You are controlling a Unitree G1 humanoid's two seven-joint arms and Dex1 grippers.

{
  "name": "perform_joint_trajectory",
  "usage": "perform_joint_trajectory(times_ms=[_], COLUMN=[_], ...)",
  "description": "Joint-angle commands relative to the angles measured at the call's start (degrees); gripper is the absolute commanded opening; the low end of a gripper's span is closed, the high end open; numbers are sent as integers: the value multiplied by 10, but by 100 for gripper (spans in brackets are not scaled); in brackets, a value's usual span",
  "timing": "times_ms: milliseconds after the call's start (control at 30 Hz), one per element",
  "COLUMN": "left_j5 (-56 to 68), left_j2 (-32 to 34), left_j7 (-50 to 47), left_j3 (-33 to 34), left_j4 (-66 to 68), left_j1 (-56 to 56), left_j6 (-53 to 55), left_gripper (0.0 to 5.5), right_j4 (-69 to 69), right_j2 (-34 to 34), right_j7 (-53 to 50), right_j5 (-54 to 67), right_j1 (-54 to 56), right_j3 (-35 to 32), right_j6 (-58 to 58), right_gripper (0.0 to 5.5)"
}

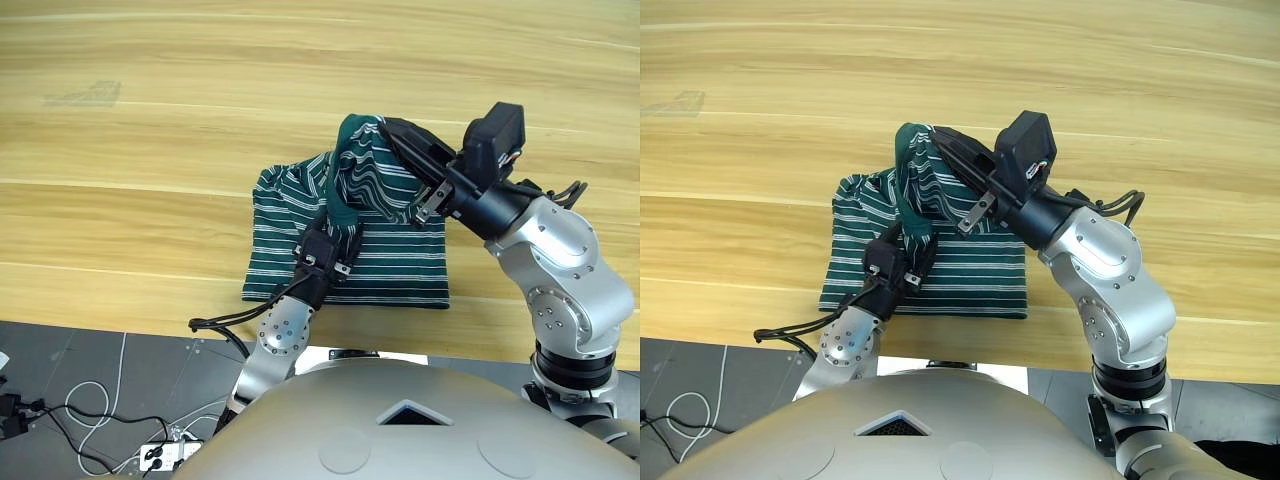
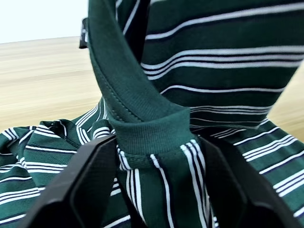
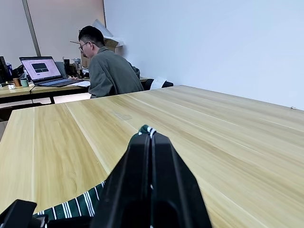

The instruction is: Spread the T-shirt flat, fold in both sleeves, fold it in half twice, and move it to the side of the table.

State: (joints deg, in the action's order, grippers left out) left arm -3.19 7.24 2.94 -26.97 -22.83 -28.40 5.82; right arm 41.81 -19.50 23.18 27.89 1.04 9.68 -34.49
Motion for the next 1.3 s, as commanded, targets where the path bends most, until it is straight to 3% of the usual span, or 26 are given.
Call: perform_joint_trajectory(times_ms=[33,233,333,533,800,933,1167,1300], left_j5=[-14,-16,-17,-23,0,12,44,20], left_j2=[-18,-12,-7,22,161,226,363,387], left_j7=[-7,5,8,22,85,143,327,366], left_j3=[-23,-27,-20,20,276,356,361,318], left_j4=[5,12,9,-26,-122,-133,-162,-104], left_j1=[-3,1,4,17,101,98,98,171], left_j6=[0,-9,-12,-10,-13,-33,-37,-51], left_gripper=[216,63,15,13,13,13,13,13], right_j4=[4,-19,-33,-69,-92,-82,-53,-69], right_j2=[-1,-8,-7,-10,-65,-77,-120,-110], right_j7=[-2,7,10,17,75,93,152,141], right_j5=[-1,-30,-41,-54,-52,-39,35,32], right_j1=[8,-1,-10,-27,-23,-26,-24,-8], right_j3=[-1,11,12,-5,-71,-79,-109,-91], right_j6=[1,24,37,68,116,117,79,72], right_gripper=[0,0,0,0,0,0,0,0])
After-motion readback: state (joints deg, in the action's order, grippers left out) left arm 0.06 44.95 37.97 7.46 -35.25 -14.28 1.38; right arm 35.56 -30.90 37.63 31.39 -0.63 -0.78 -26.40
